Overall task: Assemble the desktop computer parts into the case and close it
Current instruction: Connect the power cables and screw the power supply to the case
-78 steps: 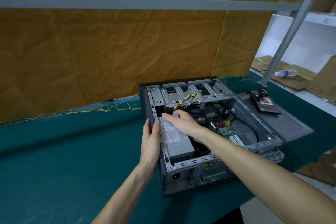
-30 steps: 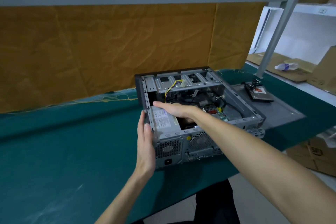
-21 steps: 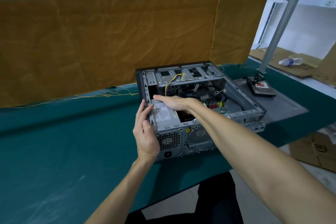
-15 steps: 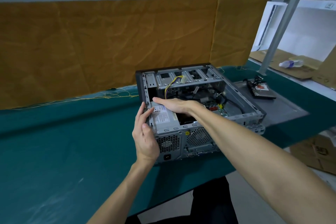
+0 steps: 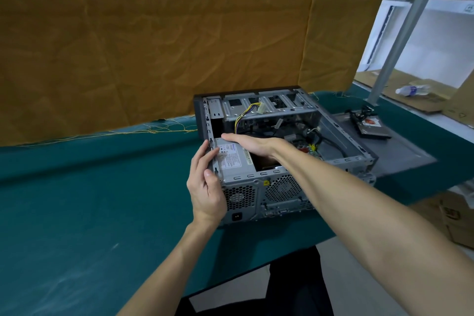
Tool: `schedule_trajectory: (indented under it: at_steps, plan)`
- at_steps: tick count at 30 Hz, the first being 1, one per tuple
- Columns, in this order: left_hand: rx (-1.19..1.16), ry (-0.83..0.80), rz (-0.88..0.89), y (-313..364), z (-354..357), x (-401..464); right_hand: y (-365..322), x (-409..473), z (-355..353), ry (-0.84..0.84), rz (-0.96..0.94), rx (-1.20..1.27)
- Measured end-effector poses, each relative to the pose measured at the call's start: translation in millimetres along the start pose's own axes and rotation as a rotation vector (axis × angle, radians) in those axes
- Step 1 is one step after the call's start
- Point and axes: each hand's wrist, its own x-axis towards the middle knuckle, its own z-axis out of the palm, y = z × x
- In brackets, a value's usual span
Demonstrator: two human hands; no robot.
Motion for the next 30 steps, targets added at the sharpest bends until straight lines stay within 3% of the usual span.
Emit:
schedule_trajectory:
  at_steps: [17,19,22,26,30]
  plan:
    - [-0.009,0.015,0.004,-4,0,-1,2,-4,7,0.096,-0.011,0.068]
    - [-0.007,-0.002,-0.015,-2,0,0,-3,-12,5,0.235,0.011,0.003]
    - [-0.005,-0.023,-0.025,1,-1,-3,-18,-11,3,0.562,-0.197,-0.167]
    - [-0.002,-0.037,-0.037,0,-3,-1,-49,-4,17,0.494,-0.219,-0.356]
    - [-0.059,0.006,-0.029,-1,1,-2,-48,1,28,0.619,-0.16,-0.541]
